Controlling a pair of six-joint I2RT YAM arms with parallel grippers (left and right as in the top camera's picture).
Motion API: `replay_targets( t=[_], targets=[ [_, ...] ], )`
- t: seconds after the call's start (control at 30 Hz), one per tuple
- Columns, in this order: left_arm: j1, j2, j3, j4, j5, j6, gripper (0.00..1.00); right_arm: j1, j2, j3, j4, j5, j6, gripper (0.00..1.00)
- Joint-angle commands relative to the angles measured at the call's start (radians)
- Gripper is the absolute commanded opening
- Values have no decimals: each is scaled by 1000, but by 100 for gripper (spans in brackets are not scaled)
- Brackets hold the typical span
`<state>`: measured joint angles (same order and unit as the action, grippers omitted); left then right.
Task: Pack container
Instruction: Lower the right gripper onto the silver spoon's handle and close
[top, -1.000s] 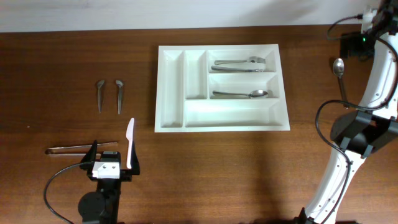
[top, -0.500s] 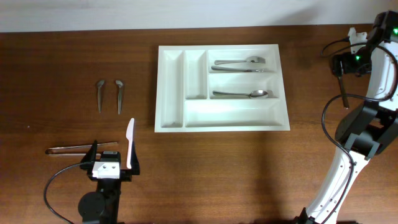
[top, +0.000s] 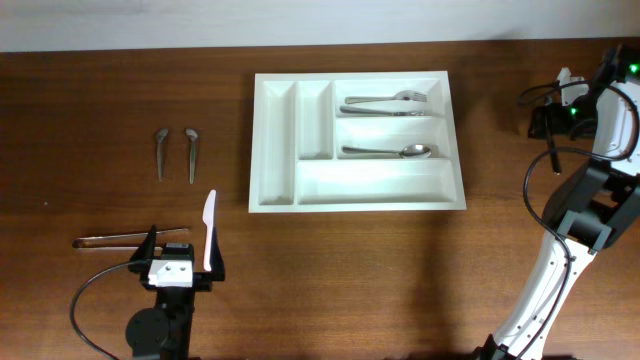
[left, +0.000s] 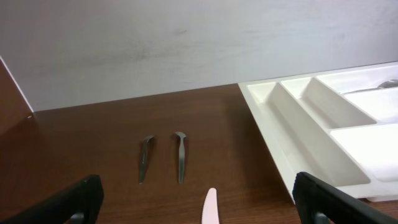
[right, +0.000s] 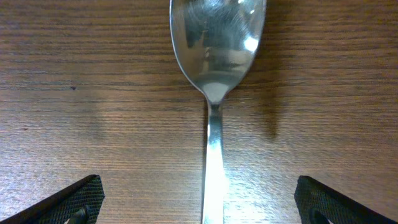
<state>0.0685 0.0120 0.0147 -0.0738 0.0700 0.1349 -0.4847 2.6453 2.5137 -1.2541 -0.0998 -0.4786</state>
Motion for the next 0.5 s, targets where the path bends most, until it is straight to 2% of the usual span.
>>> replay_targets(
  t=[0.0,0.47],
  targets=[
    [-2,-6,-5,-1,-7,10,99,-1,34,-10,0,-21,8,99],
    [-2,-6,-5,-1,-7,10,99,-1,45,-10,2,-21,8,99]
  ],
)
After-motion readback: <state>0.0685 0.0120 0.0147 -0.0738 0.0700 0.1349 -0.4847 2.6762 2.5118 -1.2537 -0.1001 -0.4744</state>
